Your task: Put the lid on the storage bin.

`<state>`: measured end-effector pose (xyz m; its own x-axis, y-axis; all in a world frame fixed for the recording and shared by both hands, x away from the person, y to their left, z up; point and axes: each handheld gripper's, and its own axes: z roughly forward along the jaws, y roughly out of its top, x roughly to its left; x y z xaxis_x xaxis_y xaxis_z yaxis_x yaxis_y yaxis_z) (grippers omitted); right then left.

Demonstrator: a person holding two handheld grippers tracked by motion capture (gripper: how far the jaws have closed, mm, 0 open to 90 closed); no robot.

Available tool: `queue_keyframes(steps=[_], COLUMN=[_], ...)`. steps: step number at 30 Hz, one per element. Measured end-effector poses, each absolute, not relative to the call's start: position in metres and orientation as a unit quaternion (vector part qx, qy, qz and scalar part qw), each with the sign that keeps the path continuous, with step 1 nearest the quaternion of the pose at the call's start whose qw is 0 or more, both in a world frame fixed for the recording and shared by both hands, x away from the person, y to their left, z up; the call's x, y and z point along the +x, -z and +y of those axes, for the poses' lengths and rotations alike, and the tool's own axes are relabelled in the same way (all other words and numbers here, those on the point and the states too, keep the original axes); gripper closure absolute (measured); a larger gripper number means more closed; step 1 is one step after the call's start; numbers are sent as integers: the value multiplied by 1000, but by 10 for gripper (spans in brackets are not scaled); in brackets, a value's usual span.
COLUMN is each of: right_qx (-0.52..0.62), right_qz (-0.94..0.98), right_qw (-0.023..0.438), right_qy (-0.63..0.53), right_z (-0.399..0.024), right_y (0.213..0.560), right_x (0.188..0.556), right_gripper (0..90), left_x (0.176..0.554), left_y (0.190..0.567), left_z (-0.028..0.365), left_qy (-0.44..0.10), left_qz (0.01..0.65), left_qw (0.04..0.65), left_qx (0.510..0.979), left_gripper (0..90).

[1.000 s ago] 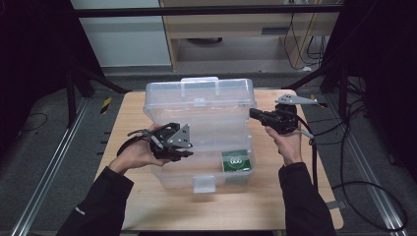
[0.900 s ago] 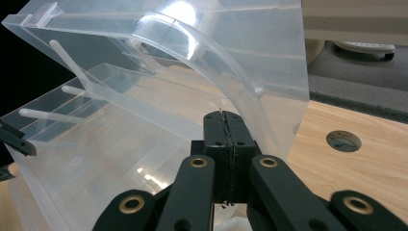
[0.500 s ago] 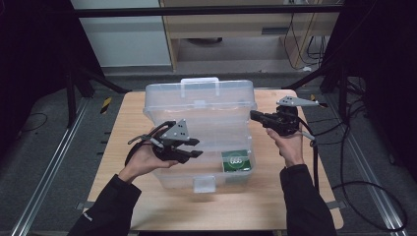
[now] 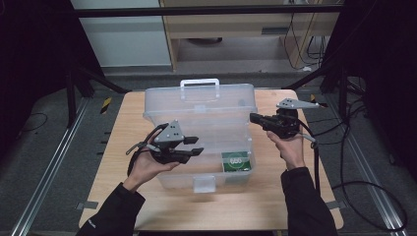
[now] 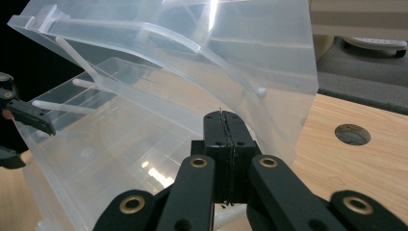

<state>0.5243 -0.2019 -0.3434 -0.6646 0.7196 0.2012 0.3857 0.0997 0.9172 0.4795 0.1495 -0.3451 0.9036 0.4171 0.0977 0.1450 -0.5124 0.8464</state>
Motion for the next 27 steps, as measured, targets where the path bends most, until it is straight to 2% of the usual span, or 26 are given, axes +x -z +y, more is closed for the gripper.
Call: queue_keyframes(steps=[6, 9, 15, 27], right_qx=[377, 377, 375, 376], right_qz=[728, 729, 730, 732], right_qw=[151, 149, 148, 150], right_qy=[-551, -551, -551, -548], right_z=[-202, -202, -203, -203], right_y=[345, 346, 346, 346], right_x=[522, 521, 520, 519], right_gripper=[900, 900, 900, 900], left_x=[476, 473, 467, 463], left_y=[347, 346, 343, 338], left_z=[158, 164, 176, 202], left_qy=[-161, -182, -184, -237], left_qz=[188, 201, 217, 286], left_qw=[475, 475, 489, 475], left_qx=[844, 837, 825, 797], left_gripper=[598, 632, 686, 881])
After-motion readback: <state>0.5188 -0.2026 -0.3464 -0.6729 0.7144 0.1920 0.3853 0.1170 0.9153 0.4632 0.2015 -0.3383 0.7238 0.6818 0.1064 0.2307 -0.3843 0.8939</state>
